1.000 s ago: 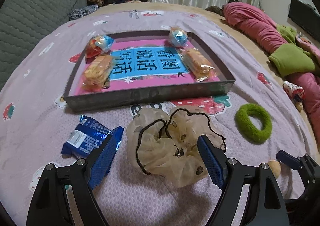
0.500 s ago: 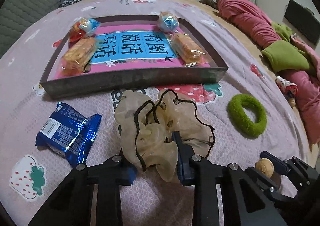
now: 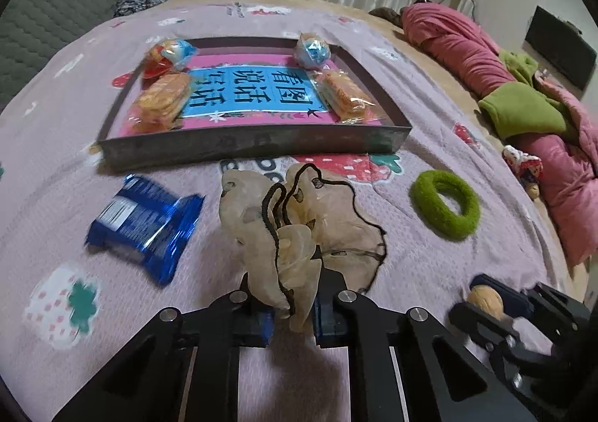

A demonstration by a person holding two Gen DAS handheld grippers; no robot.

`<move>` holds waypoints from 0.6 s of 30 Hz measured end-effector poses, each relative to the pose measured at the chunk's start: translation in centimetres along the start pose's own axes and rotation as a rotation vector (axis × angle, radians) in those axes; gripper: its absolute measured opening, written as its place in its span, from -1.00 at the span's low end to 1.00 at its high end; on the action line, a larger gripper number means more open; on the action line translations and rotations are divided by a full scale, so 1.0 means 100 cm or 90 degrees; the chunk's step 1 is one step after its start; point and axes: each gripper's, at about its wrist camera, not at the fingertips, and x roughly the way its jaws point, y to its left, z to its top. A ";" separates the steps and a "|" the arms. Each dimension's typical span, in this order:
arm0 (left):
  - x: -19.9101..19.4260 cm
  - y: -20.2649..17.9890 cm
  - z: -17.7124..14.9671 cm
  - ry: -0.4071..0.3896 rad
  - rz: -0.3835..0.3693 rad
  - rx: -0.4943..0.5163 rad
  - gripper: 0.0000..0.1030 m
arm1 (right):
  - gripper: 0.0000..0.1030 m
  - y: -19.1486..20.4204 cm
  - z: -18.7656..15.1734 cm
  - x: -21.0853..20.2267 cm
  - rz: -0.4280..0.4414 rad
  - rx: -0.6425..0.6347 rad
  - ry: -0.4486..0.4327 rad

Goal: Organize objects
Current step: 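Close the left gripper on the beige scrunchie while the right grasps the walnut, then lift the scrunchie and walnut and carry both over the pink tray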

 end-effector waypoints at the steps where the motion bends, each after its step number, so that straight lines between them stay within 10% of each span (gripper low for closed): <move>1: -0.008 0.001 -0.005 -0.010 -0.004 -0.004 -0.71 | -0.36 0.001 0.000 -0.001 0.001 0.000 -0.001; 18: -0.084 0.005 -0.042 -0.064 0.028 -0.004 -0.72 | -0.36 0.037 -0.005 -0.033 0.002 -0.035 -0.017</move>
